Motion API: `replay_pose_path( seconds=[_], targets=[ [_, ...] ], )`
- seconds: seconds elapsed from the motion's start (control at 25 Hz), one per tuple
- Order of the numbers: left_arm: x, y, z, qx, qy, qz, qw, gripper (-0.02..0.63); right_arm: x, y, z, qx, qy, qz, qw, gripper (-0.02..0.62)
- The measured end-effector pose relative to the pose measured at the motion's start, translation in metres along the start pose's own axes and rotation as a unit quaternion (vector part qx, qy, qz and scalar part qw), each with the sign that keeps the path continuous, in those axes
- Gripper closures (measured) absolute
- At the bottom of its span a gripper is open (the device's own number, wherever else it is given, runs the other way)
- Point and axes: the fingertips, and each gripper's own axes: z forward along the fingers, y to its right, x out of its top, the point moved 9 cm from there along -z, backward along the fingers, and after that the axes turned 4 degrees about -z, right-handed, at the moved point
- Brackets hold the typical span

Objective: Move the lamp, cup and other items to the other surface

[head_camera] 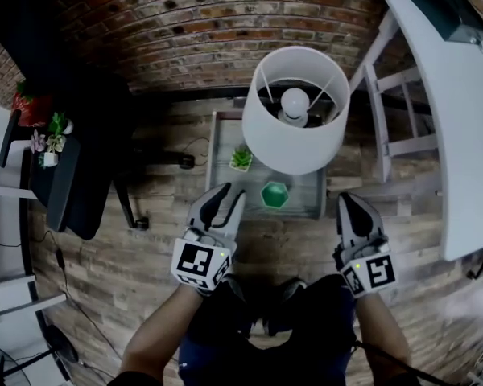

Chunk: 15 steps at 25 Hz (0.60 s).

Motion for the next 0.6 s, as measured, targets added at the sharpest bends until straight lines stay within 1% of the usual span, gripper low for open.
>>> replay_pose_path(
  seconds=[0.12, 0.16, 0.32, 0.48, 0.6],
  targets=[
    [-0.024, -0.007, 0.026, -0.019, -0.011, -0.002, 0.9997, 0.477, -0.021, 0.006, 0.016, 0.005, 0.019, -0.003, 1.000, 0.589],
    [-0.031, -0.008, 0.033, -0.026, -0.010, -0.003, 0.9996, 0.468, -0.027, 0.007, 0.019, 0.007, 0.024, -0.004, 1.000, 0.589],
    [-0.047, -0.008, 0.059, -0.053, 0.008, 0.005, 0.9986, 0.465, -0.044, 0.013, 0.027, 0.002, 0.050, 0.000, 0.999, 0.589],
    [-0.054, -0.002, 0.083, -0.066, 0.011, 0.022, 0.9976, 0.465, -0.051, 0.013, 0.029, 0.000, 0.070, -0.008, 0.998, 0.589],
    [-0.054, 0.001, 0.098, -0.071, 0.005, 0.013, 0.9974, 0.465, -0.056, 0.012, 0.024, -0.005, 0.071, -0.004, 0.997, 0.589]
  ],
)
